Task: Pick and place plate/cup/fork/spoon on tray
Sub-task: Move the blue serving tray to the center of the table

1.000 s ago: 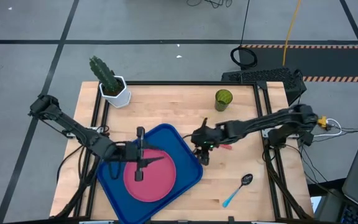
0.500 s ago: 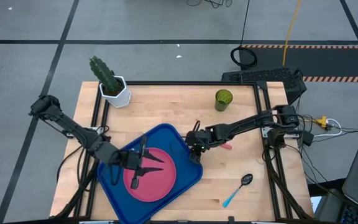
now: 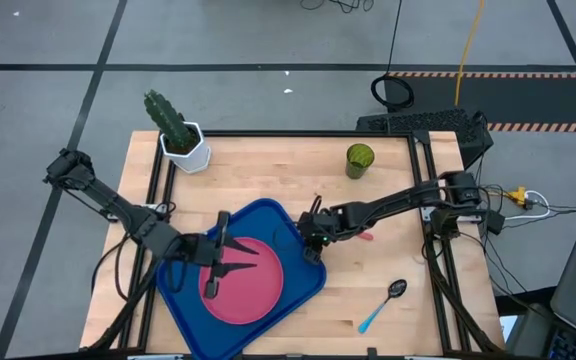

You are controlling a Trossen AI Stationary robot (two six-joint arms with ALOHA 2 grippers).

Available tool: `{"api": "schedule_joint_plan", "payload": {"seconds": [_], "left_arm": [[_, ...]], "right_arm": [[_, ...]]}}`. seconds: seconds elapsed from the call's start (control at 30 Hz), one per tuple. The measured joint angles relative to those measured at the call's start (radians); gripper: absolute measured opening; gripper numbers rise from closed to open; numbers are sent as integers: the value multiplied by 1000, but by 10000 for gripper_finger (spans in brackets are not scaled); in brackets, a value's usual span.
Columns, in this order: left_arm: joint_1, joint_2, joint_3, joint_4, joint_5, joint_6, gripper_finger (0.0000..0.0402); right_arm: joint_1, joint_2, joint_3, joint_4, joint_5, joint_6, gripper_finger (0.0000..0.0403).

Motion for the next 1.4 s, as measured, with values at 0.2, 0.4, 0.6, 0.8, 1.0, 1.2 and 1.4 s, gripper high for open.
{"api": "schedule_joint_plan", "payload": {"seconds": [0.2,0.4,0.6,0.8,1.0,1.2,1.4], "left_arm": [[-1,0,0,0,-4,31,115],[0,0,0,0,-4,38,115],[-1,0,0,-6,-4,38,115],[-1,0,1,-20,-4,36,115],[-13,-13,1,-58,-35,24,115],[-21,-28,1,-58,-37,14,115],[-22,-27,1,-61,-37,13,115]], "right_arm": [[6,19,-1,17,9,11,134],[7,10,-1,-6,34,0,100],[15,5,2,-71,36,29,13],[19,3,3,-97,38,32,3],[20,3,2,-97,32,49,0],[20,5,1,-58,8,51,37],[22,13,-3,-58,2,89,123]]}}
